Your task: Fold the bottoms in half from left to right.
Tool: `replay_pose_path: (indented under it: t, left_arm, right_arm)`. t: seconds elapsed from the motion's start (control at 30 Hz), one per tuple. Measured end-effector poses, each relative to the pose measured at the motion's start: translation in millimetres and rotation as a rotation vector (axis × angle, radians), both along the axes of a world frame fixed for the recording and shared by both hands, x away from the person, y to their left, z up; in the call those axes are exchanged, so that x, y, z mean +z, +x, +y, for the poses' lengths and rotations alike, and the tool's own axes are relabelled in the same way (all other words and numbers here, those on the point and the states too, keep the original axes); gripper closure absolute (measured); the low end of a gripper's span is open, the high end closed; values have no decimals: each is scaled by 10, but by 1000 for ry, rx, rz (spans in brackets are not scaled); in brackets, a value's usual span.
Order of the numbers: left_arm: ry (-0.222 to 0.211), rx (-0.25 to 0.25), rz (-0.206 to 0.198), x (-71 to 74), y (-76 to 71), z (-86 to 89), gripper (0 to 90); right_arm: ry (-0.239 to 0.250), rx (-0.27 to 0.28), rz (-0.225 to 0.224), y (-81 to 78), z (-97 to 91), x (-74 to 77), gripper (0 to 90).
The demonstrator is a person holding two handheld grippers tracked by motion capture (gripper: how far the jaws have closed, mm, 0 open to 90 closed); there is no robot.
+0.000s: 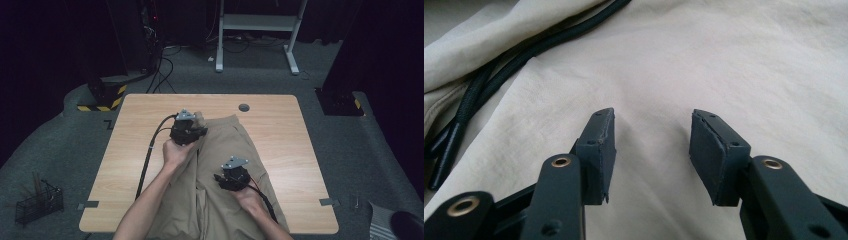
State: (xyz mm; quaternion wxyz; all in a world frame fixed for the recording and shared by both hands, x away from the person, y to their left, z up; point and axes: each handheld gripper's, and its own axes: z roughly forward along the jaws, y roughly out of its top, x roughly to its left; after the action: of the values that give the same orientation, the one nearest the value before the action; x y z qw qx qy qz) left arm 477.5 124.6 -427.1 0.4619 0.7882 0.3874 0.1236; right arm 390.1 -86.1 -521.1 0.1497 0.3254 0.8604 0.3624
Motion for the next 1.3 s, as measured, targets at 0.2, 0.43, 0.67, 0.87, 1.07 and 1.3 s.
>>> replay_pose_path:
  t: [0.2,0.43,0.67,0.87,1.07,1.3]
  left_arm:
    - [16,-43,15,-45,41,-256,894]
    - [22,-73,64,-235,141,-526,893]
    - [40,-80,102,-543,224,-675,892]
    - [63,-70,146,-764,254,-693,882]
    - [82,-69,101,-604,140,-636,646]
    - [73,-36,46,-318,-131,-357,428]
  right_arm:
    - [17,3,-19,-4,25,-28,541]
    - [18,3,-19,-5,25,-28,541]
    - [18,0,-18,-7,27,-28,539]
    - [19,-2,-19,-7,28,-29,536]
    - [19,-2,-19,-8,28,-28,535]
    - [17,-8,-19,-9,22,-26,514]
